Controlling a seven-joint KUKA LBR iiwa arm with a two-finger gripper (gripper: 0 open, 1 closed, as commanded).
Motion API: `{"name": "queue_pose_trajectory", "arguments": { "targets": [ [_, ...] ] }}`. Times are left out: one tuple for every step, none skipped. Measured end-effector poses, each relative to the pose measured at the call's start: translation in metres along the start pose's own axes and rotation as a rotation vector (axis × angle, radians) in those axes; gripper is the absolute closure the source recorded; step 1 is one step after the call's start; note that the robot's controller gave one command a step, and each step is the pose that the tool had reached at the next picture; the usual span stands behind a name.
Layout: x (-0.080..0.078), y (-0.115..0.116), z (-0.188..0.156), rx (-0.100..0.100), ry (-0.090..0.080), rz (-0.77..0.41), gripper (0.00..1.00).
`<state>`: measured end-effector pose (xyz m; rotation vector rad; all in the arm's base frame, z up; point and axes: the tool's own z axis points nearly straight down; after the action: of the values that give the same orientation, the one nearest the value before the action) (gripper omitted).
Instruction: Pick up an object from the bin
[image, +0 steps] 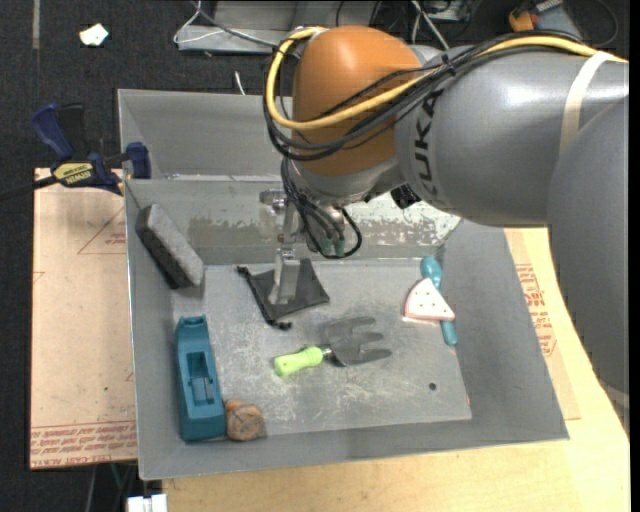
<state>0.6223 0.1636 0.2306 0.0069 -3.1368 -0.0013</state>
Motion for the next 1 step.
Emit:
{"name": "queue_pose_trajectory", "arguments": {
  "targets": [
    [-0.0008, -0.0012, -0.0052, -0.001, -0.006, 0.003, 0.00]
  ]
}}
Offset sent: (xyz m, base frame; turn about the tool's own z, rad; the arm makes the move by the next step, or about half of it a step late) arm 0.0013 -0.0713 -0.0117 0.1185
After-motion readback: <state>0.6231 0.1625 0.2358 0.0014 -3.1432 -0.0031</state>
